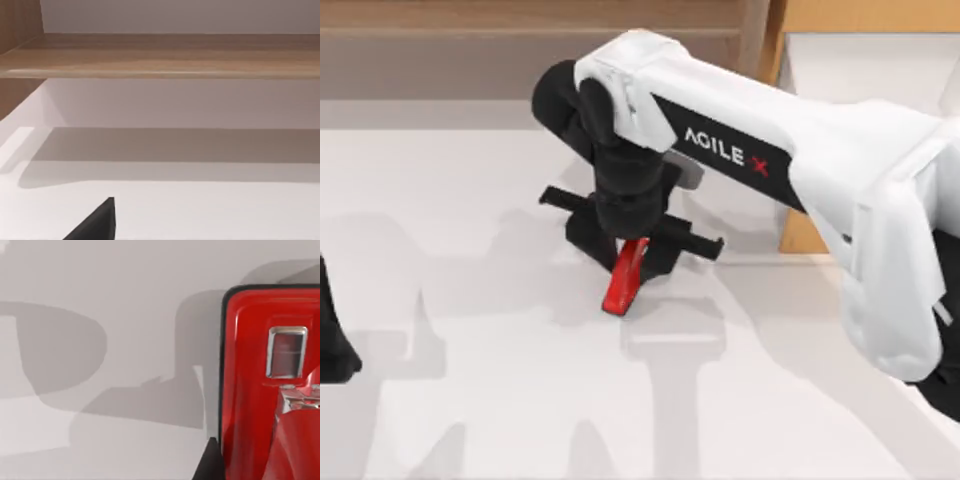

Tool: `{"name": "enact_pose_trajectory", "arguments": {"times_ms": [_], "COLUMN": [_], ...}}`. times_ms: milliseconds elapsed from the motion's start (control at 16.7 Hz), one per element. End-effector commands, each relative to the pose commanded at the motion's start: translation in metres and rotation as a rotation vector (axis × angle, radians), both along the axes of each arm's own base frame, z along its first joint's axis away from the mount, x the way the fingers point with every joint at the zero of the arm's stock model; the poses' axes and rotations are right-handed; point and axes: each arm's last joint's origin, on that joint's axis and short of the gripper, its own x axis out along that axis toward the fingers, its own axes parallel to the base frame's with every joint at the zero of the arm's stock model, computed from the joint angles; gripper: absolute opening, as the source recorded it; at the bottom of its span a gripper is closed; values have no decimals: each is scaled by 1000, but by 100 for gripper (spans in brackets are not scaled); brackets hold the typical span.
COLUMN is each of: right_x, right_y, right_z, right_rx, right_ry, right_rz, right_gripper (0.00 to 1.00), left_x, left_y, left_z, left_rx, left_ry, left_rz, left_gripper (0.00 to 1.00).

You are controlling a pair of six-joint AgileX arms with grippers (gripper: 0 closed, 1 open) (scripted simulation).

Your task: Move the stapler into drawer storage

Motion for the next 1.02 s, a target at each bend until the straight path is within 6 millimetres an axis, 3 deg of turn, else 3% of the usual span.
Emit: {"name": "enact_pose_trajectory", "arguments": {"times_ms": [240, 540, 660, 840, 1020], "right_x": [0, 0, 2, 9, 21], "right_y": [-1, -1, -5, -26, -65], "right_z": [19, 22, 33, 71, 122], "right_rx": [1, 2, 11, 47, 86], "right_ry": [-1, -2, -18, -86, -196], "right_rz": [0, -1, 12, 62, 127], "right_gripper": [0, 0, 0, 0, 0], "left_x": [0, 0, 0, 0, 0], "left_y": [0, 0, 0, 0, 0], "left_z": [0, 0, 0, 0, 0], "left_rx": [0, 0, 0, 0, 0], "left_ry": [0, 0, 0, 0, 0], "left_rz": [0, 0, 0, 0, 0], "left_gripper": [100, 100, 100, 100, 100]}}
